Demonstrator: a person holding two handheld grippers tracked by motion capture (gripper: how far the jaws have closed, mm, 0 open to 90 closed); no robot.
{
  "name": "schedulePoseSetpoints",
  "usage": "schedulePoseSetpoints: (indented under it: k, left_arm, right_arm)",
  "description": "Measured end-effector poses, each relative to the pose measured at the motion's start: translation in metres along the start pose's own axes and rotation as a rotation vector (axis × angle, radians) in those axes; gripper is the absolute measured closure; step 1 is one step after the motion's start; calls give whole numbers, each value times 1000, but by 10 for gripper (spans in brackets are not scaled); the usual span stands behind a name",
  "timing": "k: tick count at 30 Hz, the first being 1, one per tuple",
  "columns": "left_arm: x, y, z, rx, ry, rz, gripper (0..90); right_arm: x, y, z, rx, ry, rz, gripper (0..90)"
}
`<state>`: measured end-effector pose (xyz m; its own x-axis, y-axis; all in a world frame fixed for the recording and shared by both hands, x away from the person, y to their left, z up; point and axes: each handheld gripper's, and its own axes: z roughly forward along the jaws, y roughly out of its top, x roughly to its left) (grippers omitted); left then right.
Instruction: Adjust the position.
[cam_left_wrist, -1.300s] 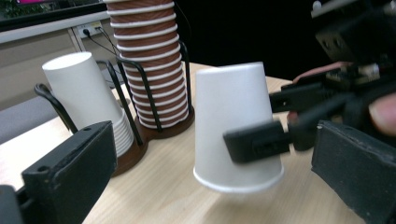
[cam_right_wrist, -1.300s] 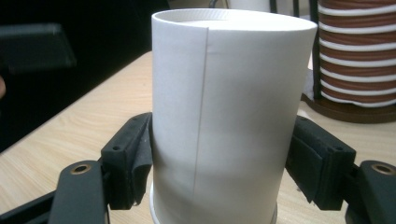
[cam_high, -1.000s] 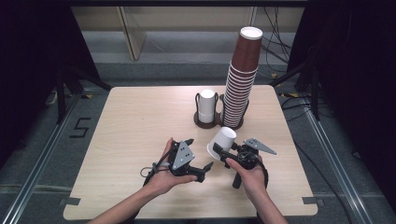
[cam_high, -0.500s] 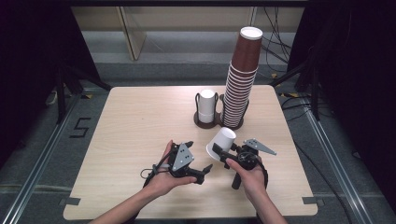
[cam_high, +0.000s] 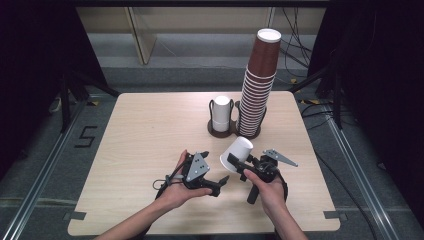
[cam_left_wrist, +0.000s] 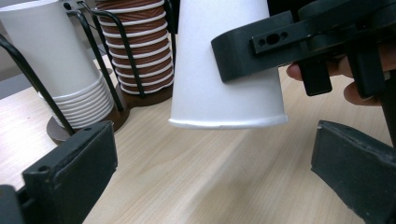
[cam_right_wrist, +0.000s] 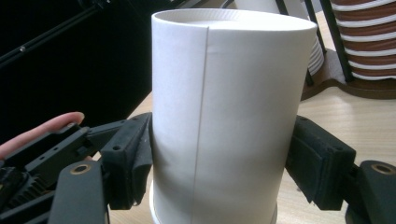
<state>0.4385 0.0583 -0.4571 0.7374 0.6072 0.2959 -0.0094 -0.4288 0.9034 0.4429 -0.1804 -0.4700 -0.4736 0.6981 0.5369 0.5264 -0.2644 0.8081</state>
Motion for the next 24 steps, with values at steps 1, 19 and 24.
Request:
schedulePoseSetpoints:
  k: [1,19,24]
  left_arm:
    - [0,0,0,0,0,0,0]
    - [-18,7,25,21,-134,-228,8]
    - [-17,7,29,31,-138,-233,17]
  right_arm:
    - [1,0,0,1,4,6,290]
    - [5,0,-1,18,53,13,291]
    - [6,-2,1,17,68,4,293]
